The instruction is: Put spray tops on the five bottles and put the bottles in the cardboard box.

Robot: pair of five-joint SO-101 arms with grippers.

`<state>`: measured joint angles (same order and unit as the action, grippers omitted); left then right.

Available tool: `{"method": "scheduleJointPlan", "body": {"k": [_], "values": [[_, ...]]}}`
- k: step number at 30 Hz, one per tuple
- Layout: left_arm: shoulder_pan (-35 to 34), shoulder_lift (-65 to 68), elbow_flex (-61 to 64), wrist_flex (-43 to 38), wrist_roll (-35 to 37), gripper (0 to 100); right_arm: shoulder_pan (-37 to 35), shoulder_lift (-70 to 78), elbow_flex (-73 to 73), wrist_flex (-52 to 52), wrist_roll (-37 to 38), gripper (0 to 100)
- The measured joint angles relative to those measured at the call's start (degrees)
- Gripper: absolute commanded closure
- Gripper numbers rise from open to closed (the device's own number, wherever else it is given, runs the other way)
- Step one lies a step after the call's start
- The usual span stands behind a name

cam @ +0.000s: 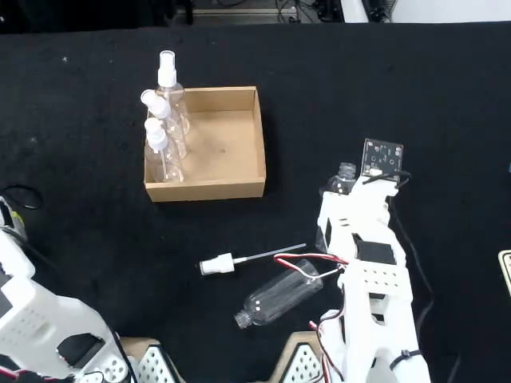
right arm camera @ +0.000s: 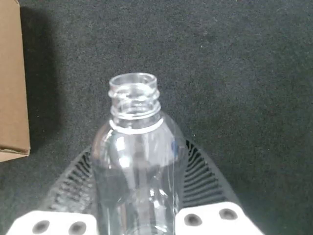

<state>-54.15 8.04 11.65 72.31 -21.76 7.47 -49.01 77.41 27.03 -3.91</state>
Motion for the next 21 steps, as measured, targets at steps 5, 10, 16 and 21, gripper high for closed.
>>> {"method": "scheduleJointPlan", "body": {"k": [5, 10, 16, 21], "values": [[0.0, 0.0, -0.3, -2.1, -2.4, 68, 0.0, 0.0, 0.0, 0.0, 0.0, 98.8], [-0.6, 0.0, -0.3, -2.3, -2.6, 74, 0.0, 0.0, 0.0, 0.0, 0.0, 98.8], [-1.2, 0.0, -0.3, 0.0, -2.9, 76, 0.0, 0.0, 0.0, 0.0, 0.0, 98.8], [-0.9, 0.0, -0.3, 1.7, -3.0, 76, 0.0, 0.0, 0.0, 0.0, 0.0, 98.8]]}}
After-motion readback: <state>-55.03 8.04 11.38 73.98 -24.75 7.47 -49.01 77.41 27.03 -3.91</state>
